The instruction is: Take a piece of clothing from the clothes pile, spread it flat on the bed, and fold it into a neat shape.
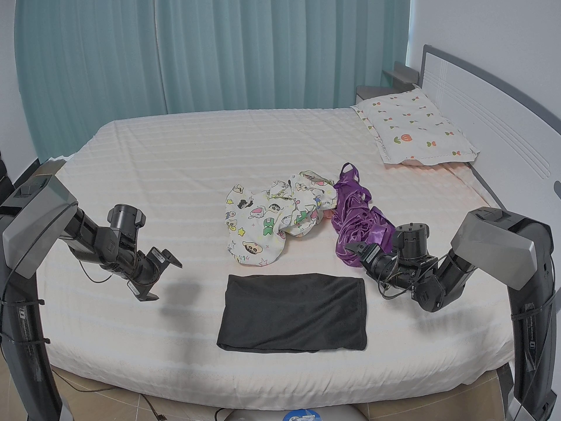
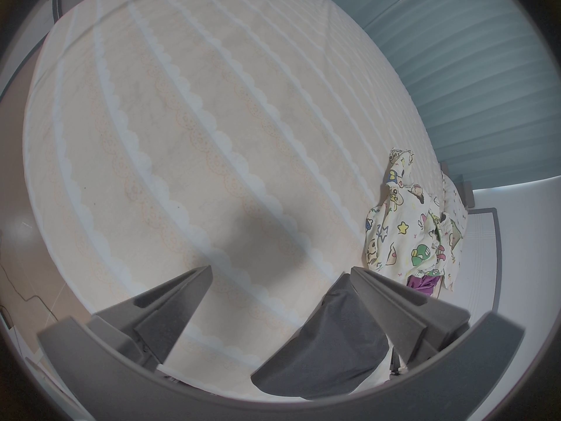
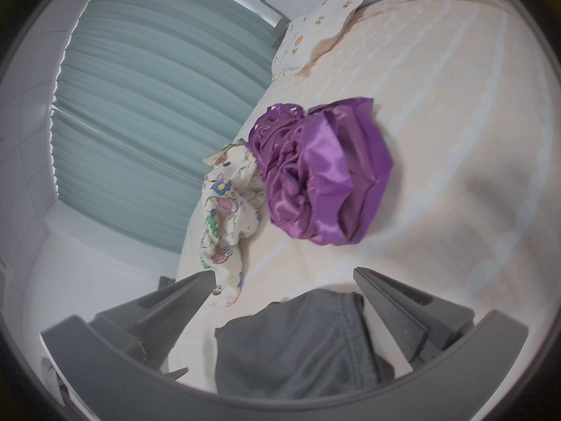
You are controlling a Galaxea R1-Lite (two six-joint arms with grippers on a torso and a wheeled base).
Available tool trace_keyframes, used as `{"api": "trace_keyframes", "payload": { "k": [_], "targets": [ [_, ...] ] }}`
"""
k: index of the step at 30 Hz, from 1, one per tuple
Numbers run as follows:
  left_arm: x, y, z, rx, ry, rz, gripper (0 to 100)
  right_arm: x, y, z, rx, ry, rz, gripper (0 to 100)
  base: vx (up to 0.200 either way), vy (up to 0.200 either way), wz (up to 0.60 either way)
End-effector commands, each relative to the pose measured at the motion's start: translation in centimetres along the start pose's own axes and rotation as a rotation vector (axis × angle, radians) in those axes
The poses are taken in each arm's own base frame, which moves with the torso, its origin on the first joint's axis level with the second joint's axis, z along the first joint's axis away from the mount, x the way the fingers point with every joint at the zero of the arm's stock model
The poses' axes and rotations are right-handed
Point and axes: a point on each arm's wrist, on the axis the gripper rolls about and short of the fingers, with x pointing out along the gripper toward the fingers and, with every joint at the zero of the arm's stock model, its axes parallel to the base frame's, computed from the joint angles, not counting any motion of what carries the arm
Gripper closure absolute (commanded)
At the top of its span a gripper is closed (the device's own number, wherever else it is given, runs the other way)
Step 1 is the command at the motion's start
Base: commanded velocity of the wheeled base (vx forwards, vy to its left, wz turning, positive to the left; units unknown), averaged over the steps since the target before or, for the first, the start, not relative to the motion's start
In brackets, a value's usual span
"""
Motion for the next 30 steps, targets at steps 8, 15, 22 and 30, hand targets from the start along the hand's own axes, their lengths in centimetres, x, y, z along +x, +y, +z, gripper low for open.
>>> {"api": "trace_keyframes", "payload": {
  "k": [8, 15, 22, 30],
  "targets": [
    [0.0, 0.1, 0.0, -0.001, 0.001, 0.002, 0, -3.5, -2.9, -2.0, -0.279, 0.158, -0.127, 0, 0.000, 0.000, 0.00],
    [0.0, 0.1, 0.0, -0.001, 0.001, 0.002, 0, -5.8, -5.1, -4.0, -0.424, 0.350, -0.025, 0, 0.000, 0.000, 0.00],
    [0.0, 0.0, 0.0, -0.001, 0.000, 0.000, 0, -6.2, -5.6, -5.0, -0.491, 0.395, -0.011, 0, 0.000, 0.000, 0.00],
    [0.0, 0.0, 0.0, 0.001, -0.002, 0.000, 0, -6.7, -5.5, -6.3, -0.583, 0.438, 0.041, 0, 0.000, 0.000, 0.00]
  ]
}}
